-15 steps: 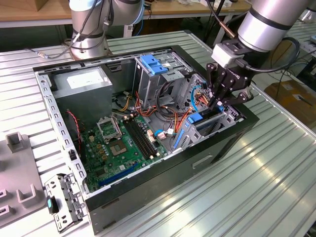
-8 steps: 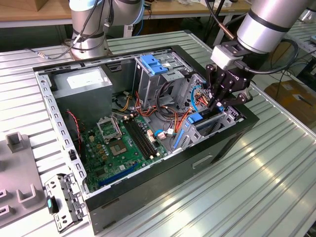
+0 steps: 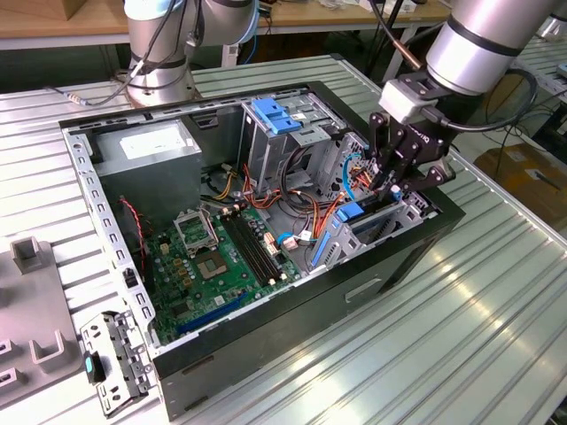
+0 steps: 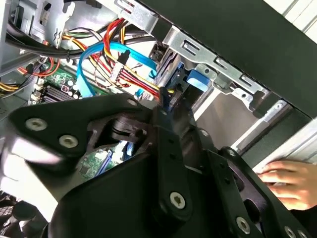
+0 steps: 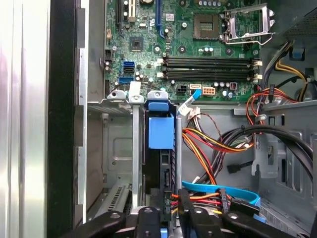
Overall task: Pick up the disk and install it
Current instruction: 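Insert the first disk wire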
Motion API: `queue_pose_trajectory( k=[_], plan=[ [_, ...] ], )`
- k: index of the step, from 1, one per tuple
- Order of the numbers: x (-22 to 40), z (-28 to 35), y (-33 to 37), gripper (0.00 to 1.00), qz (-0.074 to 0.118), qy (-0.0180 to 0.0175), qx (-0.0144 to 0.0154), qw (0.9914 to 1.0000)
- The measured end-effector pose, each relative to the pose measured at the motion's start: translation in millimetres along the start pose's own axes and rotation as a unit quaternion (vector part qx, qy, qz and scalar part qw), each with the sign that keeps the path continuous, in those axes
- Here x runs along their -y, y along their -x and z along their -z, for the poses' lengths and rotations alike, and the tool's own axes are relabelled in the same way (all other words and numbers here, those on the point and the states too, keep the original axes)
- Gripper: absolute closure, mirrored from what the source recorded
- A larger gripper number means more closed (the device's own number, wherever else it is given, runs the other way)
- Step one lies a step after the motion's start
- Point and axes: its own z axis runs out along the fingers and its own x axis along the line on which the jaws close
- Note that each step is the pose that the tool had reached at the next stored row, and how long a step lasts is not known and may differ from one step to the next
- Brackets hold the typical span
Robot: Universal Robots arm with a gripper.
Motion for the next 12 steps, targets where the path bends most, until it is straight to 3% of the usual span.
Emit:
queue_pose_trajectory(
  k=[1,4,5,6,8,12],
  plan=[
    [0.0,1.8,0.0,0.70,0.000,0.0000,-0.0001,1.00000],
    [-0.1,2.7,0.1,0.70,0.000,0.0000,0.0000,1.00000],
    [-0.1,2.8,0.1,0.71,0.000,0.0000,-0.0001,1.00000],
    [-0.1,2.9,0.1,0.84,0.000,0.0000,-0.0002,1.00000],
    [-0.1,2.9,0.1,0.89,0.000,0.0000,-0.0002,1.00000],
    [-0.1,3.0,0.1,0.89,0.000,0.0000,-0.0002,1.00000]
  ],
)
